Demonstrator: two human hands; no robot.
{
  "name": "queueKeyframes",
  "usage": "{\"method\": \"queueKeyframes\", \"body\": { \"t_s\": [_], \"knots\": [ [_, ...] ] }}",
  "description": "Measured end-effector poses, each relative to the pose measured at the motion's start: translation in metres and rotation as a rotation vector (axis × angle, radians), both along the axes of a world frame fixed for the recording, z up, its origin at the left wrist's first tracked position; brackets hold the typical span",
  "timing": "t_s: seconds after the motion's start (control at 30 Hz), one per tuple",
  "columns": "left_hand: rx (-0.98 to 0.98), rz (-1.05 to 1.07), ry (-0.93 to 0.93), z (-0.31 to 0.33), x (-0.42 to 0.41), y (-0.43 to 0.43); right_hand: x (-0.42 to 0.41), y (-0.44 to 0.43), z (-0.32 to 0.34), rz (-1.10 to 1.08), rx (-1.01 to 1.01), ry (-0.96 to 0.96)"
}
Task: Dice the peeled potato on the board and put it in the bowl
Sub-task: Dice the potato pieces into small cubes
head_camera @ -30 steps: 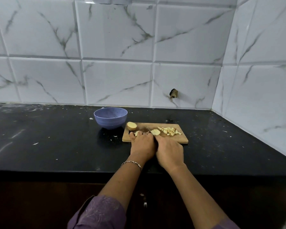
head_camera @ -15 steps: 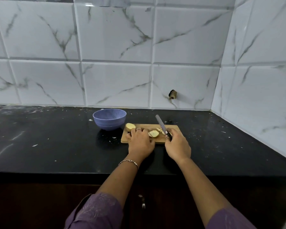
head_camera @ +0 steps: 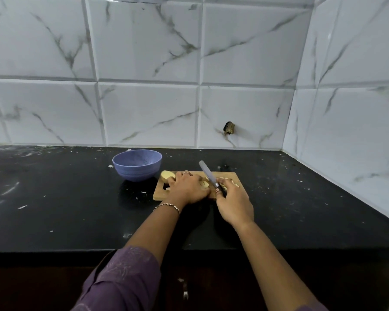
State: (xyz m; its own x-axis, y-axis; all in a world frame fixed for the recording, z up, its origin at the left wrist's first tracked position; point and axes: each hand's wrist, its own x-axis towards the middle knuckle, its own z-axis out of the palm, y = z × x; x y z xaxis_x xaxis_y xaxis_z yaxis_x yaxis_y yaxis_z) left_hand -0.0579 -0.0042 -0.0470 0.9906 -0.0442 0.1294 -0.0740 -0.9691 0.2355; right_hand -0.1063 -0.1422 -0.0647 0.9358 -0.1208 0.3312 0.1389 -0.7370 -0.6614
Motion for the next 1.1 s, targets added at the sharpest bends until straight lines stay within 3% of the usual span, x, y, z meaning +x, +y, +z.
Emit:
{"method": "queueKeyframes", "body": {
  "t_s": [1.1],
  "knots": [
    [0.137, -0.080, -0.164, -0.005, 0.013, -0.004, -0.005, 0.000, 0.002, -0.021, 0.012, -0.002]
  ]
}}
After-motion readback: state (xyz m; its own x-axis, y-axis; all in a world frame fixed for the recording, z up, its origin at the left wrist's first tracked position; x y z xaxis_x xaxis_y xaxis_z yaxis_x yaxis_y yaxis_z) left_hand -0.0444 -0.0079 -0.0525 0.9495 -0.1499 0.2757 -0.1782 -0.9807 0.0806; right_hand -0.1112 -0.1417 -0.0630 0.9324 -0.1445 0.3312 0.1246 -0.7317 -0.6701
